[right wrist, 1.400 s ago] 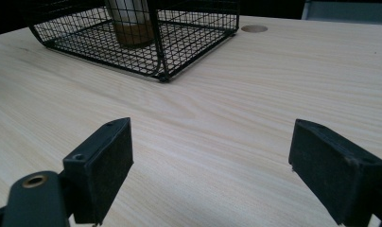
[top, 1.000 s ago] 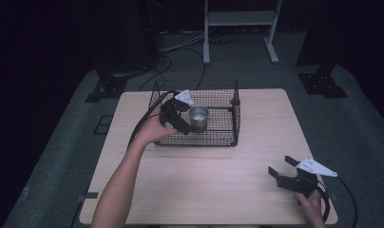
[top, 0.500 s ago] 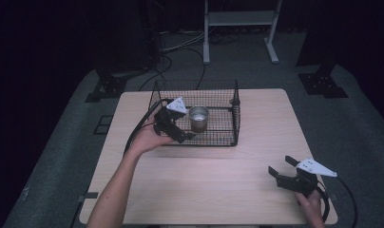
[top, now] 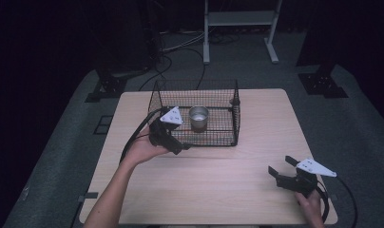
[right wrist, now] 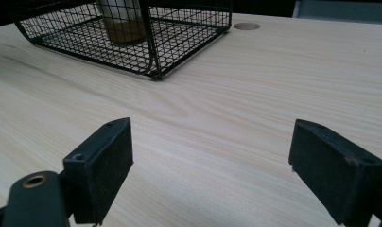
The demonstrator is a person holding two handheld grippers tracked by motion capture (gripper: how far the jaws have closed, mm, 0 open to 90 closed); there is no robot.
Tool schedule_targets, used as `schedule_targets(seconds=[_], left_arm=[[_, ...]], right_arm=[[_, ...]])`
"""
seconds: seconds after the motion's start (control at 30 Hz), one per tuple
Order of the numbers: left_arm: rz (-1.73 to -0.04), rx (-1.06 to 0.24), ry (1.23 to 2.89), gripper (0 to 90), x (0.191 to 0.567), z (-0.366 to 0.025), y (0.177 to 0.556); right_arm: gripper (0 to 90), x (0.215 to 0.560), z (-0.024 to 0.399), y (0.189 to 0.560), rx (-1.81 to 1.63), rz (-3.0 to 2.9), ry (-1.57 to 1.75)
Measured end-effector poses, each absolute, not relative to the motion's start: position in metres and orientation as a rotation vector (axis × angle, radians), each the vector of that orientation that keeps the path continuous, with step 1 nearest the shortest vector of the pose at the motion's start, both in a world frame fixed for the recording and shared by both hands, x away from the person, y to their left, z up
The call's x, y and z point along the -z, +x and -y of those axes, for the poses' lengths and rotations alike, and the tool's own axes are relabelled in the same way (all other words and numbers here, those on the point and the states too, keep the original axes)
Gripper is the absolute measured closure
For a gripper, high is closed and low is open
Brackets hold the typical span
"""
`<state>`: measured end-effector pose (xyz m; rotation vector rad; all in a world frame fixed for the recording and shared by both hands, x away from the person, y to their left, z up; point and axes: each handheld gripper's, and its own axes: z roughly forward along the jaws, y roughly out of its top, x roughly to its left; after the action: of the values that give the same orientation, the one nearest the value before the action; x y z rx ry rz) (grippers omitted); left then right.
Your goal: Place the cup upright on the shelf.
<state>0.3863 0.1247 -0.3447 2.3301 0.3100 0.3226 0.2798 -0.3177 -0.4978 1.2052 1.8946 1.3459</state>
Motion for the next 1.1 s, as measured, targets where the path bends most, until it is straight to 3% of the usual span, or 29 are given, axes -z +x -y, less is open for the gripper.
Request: schedule_targets(seconds=[1.1], left_arm=[[-0.344, -0.326, 2.213, 6.9, 0.385, -0.157, 0.332]], right_arm=[[13.7, 0.498, 0.317, 0.28, -1.34, -1.895, 1.214]])
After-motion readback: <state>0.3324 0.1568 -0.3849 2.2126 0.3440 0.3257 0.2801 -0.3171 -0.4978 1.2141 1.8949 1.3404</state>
